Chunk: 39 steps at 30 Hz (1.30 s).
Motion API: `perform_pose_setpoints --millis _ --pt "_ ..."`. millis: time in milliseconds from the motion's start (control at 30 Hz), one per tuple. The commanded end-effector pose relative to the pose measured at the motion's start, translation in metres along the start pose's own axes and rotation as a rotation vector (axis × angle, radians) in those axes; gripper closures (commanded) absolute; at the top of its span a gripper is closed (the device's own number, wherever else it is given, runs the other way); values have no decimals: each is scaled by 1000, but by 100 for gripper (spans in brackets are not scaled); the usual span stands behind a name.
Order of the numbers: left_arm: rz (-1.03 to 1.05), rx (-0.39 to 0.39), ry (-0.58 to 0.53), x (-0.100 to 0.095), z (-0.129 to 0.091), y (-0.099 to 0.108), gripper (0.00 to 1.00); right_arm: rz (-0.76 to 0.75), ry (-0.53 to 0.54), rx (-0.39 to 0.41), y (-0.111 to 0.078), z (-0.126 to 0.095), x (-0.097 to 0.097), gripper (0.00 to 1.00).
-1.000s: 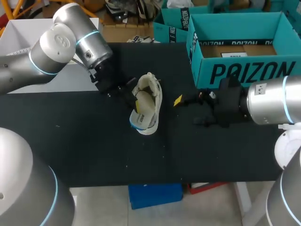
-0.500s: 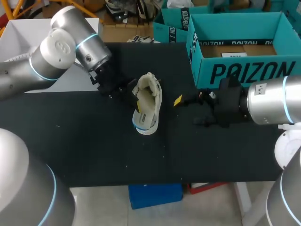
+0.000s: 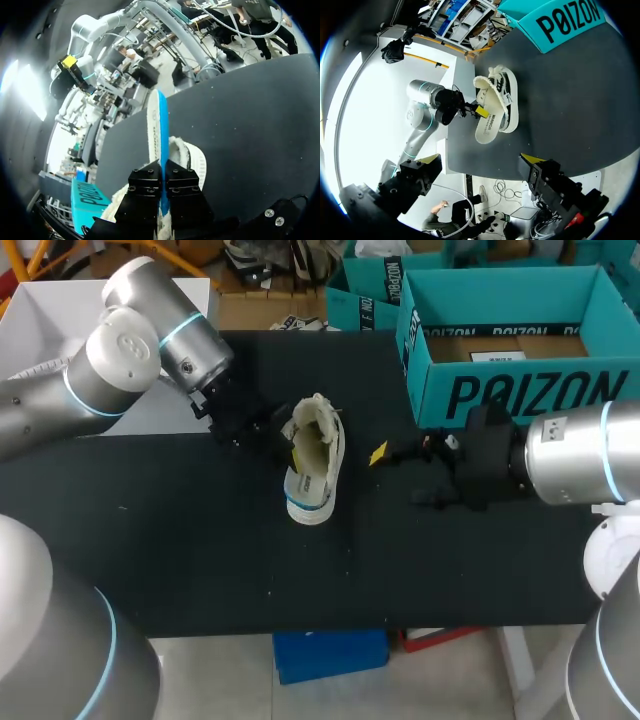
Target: Take the shoe out of the shoebox, open the shoe tongue, remove and reinsert the insole, then place the shoe into the shoebox
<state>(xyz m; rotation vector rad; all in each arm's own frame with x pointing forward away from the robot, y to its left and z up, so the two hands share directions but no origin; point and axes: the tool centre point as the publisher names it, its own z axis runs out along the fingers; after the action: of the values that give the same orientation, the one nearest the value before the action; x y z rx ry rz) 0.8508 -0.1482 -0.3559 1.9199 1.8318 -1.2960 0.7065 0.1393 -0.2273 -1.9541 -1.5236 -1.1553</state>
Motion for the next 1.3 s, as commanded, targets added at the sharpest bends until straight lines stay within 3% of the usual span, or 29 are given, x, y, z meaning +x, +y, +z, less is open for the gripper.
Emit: perform_pose_setpoints --millis 33,300,733,1000,1300 --pt "9 5 -16 2 3 -1 100 0 -1 0 0 0 1 0" --pt "58 15 -55 0 8 -12 100 0 -1 0 0 0 1 0" --pt "61 -63 -112 -4 15 -31 100 0 -1 0 0 0 1 0" --pt "34 -181 -96 -4 9 -15 100 0 -1 0 0 0 1 0" --pt "8 -262 -79 -1 3 2 100 0 -1 0 0 0 1 0"
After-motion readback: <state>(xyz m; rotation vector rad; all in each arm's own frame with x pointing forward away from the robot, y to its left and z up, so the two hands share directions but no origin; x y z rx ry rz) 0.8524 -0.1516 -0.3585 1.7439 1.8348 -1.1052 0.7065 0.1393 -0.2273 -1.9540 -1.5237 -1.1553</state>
